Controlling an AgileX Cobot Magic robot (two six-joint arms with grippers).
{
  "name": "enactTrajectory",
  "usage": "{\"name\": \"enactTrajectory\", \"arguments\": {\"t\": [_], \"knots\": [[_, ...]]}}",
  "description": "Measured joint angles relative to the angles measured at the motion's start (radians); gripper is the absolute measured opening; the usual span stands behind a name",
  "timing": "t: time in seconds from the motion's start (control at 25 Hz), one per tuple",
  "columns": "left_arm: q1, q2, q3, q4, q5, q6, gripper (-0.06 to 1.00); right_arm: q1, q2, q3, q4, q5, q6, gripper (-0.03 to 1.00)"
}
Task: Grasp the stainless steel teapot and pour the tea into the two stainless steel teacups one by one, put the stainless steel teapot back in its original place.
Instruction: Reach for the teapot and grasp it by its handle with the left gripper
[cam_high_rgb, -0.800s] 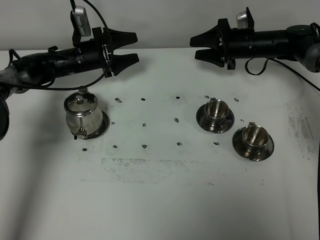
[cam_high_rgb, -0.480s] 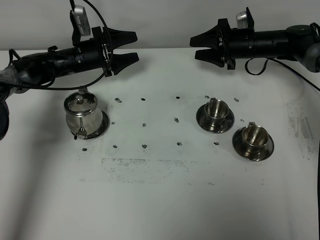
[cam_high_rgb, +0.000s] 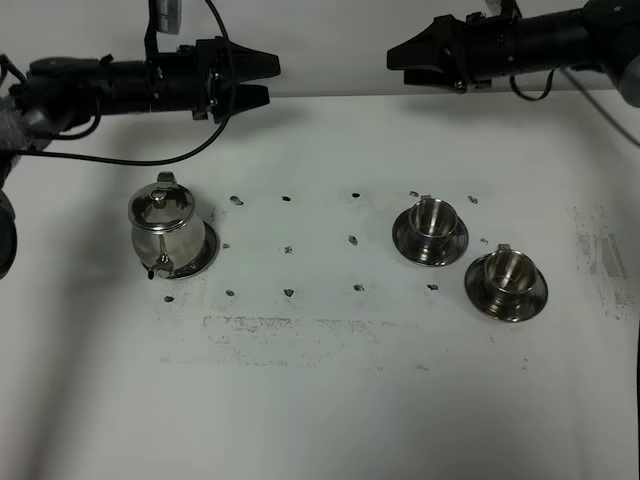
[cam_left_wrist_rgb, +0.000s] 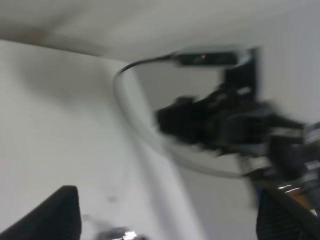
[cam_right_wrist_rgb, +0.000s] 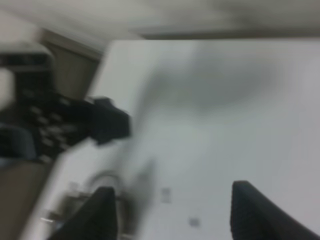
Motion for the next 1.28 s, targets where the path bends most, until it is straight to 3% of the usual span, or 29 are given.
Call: {"name": "enactTrajectory", "arguments": {"t": [0.2,0.32,0.4,0.68,0.88,1.04,1.28], "knots": [[0.000,-0.027,-0.198,0.465,-0.040,-0.174,0.70,0.000,0.000,-0.126,-0.317,0.002,0.088,0.49],[-0.004,-0.063,-0.201,0.671,-0.020,-0.217,0.70,0.000,-0.018,-0.117,-0.445,0.003,0.124,0.48],[-0.013,-0.097,-0.146,0.760,-0.019,-0.225,0.70,0.005,-0.054,-0.079,-0.524,0.006,0.142,0.48],[-0.028,-0.385,0.184,0.909,-0.168,-0.167,0.67,0.015,-0.294,0.174,-0.793,0.008,0.224,0.48],[-0.038,-0.619,0.459,0.911,-0.327,-0.073,0.65,0.015,-0.497,0.374,-0.832,0.005,0.235,0.48],[-0.042,-0.746,0.691,0.880,-0.448,0.018,0.65,0.015,-0.658,0.632,-0.836,-0.011,0.241,0.48],[-0.046,-0.915,0.891,0.841,-0.619,0.114,0.65,0.015,-0.941,0.994,-0.852,-0.189,0.242,0.48]]}}
